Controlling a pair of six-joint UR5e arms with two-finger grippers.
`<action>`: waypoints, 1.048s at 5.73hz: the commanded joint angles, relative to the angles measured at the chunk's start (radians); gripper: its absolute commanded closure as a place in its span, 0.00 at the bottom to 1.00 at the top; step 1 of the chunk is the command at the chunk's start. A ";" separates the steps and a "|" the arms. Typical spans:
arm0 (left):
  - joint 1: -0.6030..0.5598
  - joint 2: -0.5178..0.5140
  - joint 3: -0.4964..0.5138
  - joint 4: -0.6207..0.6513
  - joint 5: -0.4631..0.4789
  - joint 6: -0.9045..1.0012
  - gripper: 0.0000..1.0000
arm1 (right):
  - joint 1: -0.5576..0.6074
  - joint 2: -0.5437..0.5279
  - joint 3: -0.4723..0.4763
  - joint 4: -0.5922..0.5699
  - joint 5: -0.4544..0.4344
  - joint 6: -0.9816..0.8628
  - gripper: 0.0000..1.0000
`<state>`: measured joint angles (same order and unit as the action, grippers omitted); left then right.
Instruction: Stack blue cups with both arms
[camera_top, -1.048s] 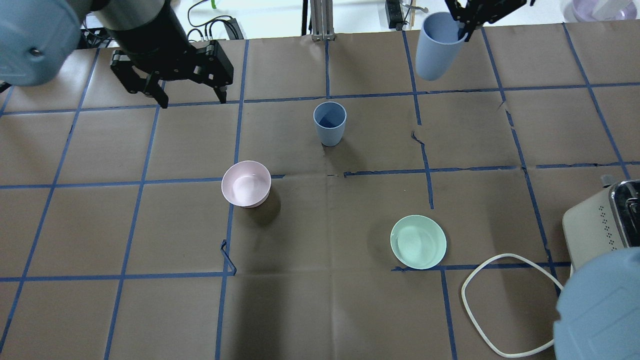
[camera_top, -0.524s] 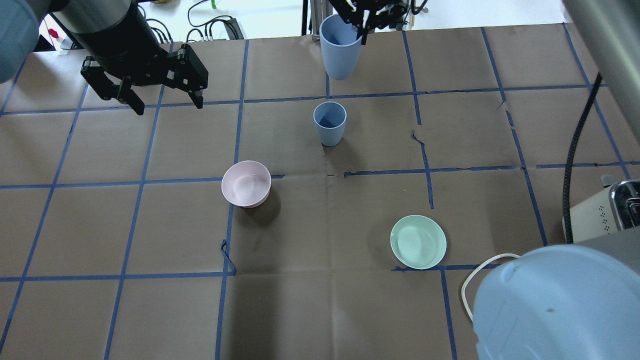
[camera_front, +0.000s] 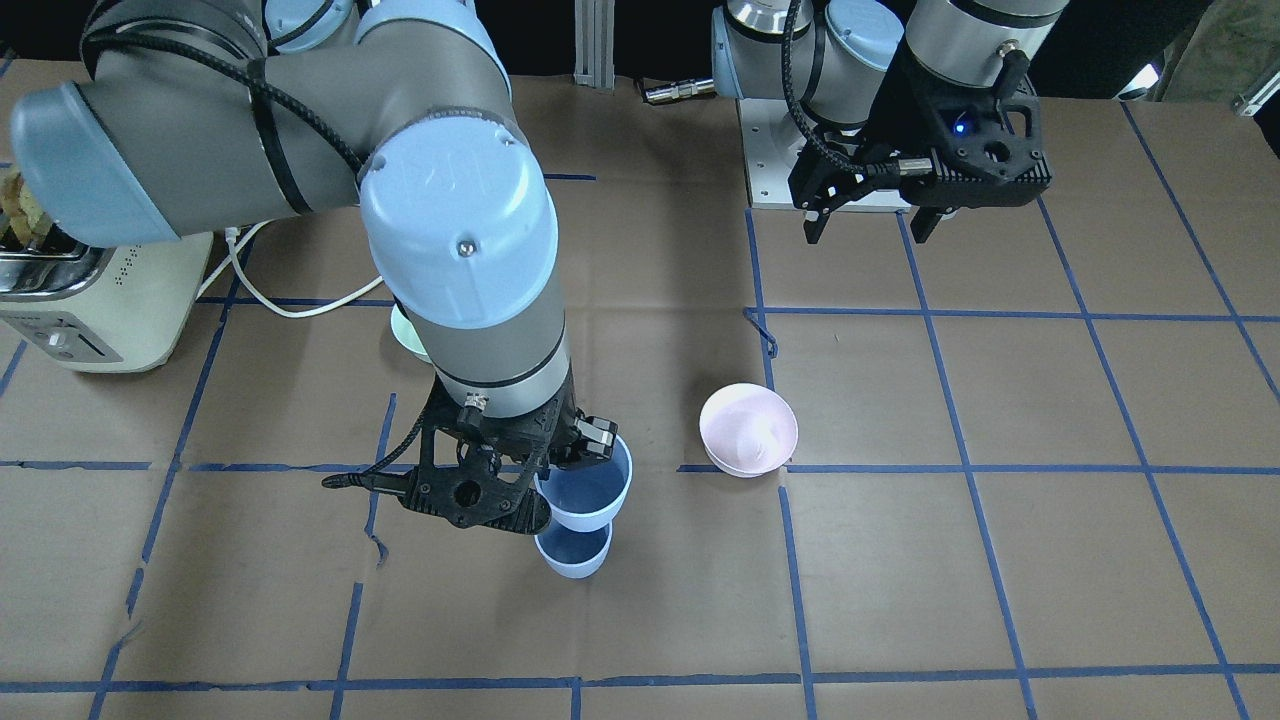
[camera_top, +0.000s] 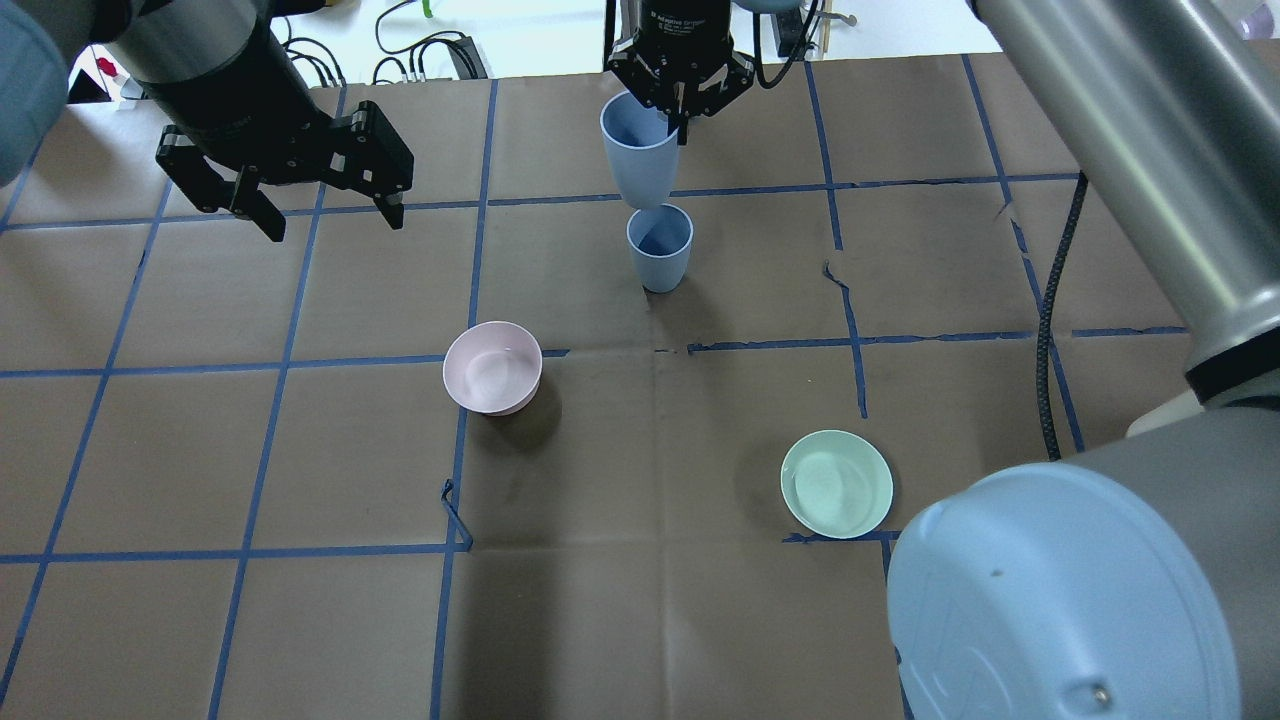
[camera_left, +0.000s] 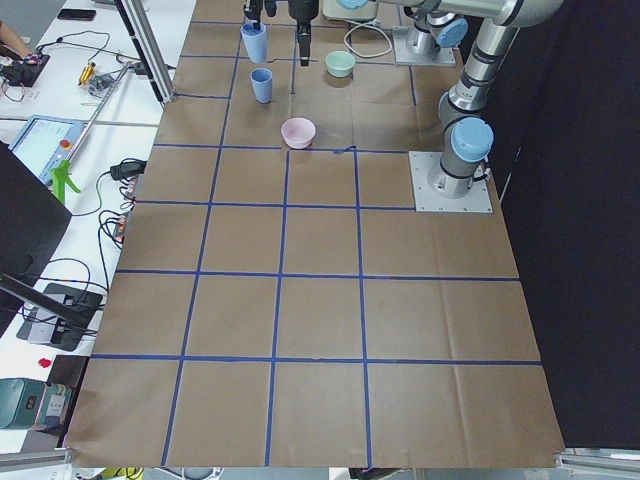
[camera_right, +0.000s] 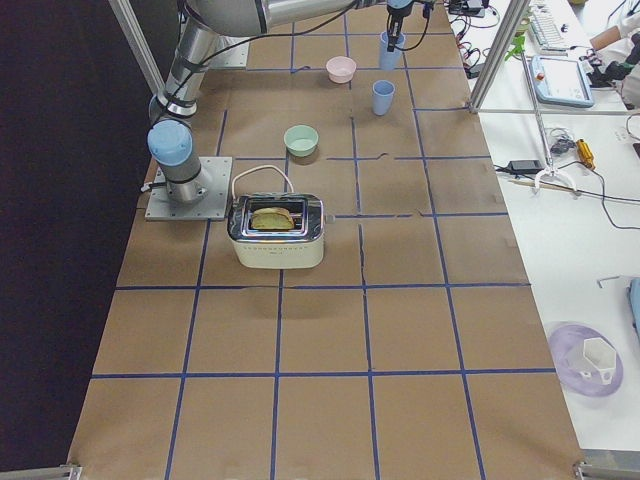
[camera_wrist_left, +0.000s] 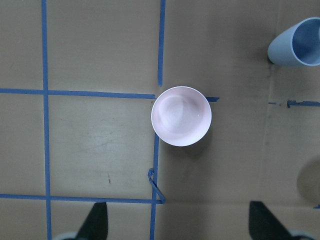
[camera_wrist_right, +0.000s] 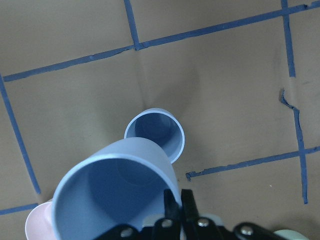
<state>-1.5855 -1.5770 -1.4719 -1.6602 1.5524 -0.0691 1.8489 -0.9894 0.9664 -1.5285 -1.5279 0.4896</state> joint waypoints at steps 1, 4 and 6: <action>0.001 0.002 -0.001 0.000 -0.002 0.000 0.01 | -0.011 -0.001 0.120 -0.149 -0.002 -0.008 0.92; 0.004 0.002 -0.001 0.000 -0.002 0.000 0.01 | -0.010 0.003 0.193 -0.208 0.003 -0.008 0.92; 0.004 0.002 -0.001 0.000 -0.002 0.000 0.01 | -0.010 0.008 0.212 -0.231 0.005 -0.011 0.50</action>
<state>-1.5816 -1.5754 -1.4726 -1.6605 1.5508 -0.0690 1.8392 -0.9844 1.1711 -1.7444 -1.5237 0.4801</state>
